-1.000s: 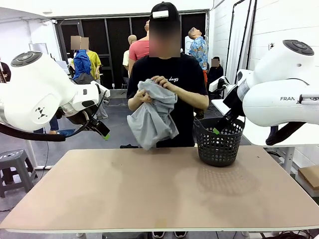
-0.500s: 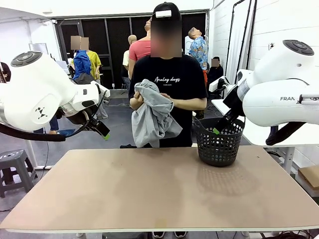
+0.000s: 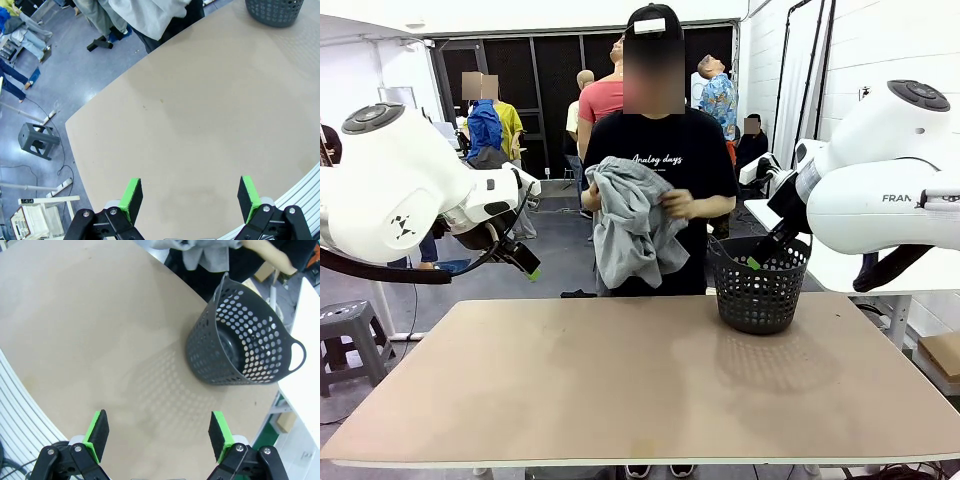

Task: Fold the training pants.
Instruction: Grab both ends of the Training pants handed by a person.

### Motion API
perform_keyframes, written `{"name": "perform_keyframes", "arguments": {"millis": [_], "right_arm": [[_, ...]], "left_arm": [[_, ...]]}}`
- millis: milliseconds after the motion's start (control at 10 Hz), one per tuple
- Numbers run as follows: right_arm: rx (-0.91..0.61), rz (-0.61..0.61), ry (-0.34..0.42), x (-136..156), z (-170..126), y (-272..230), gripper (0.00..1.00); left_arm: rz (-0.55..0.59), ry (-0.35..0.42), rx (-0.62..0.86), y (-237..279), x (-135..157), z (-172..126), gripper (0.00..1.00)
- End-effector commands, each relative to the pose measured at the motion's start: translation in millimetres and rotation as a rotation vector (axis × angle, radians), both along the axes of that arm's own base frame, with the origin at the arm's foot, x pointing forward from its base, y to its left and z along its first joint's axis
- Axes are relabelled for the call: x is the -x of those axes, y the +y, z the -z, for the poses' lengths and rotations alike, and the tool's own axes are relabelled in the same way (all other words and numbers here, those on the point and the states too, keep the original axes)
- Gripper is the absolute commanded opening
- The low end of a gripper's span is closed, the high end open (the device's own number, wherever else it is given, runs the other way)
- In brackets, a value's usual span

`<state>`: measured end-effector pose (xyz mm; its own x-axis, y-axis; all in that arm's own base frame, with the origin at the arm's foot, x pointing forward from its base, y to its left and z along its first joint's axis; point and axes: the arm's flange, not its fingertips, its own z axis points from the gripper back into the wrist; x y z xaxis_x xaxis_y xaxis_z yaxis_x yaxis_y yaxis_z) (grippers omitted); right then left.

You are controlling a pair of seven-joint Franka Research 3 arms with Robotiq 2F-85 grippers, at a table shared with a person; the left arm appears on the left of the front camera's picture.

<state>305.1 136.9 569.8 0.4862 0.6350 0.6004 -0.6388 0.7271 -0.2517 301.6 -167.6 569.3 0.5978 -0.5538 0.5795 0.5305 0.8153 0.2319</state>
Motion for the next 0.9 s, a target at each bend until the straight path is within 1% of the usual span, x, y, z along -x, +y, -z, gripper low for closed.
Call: {"name": "perform_keyframes", "arguments": {"millis": [0,800], "right_arm": [[-0.003,-0.001,0.004,0.4,0.2,-0.2,1.00],[-0.003,-0.001,0.004,0.4,0.2,-0.2,1.00]], "left_arm": [[0.006,-0.002,-0.008,0.7,-0.2,0.1,1.00],[0.006,-0.002,-0.008,0.7,-0.2,0.1,1.00]]}}
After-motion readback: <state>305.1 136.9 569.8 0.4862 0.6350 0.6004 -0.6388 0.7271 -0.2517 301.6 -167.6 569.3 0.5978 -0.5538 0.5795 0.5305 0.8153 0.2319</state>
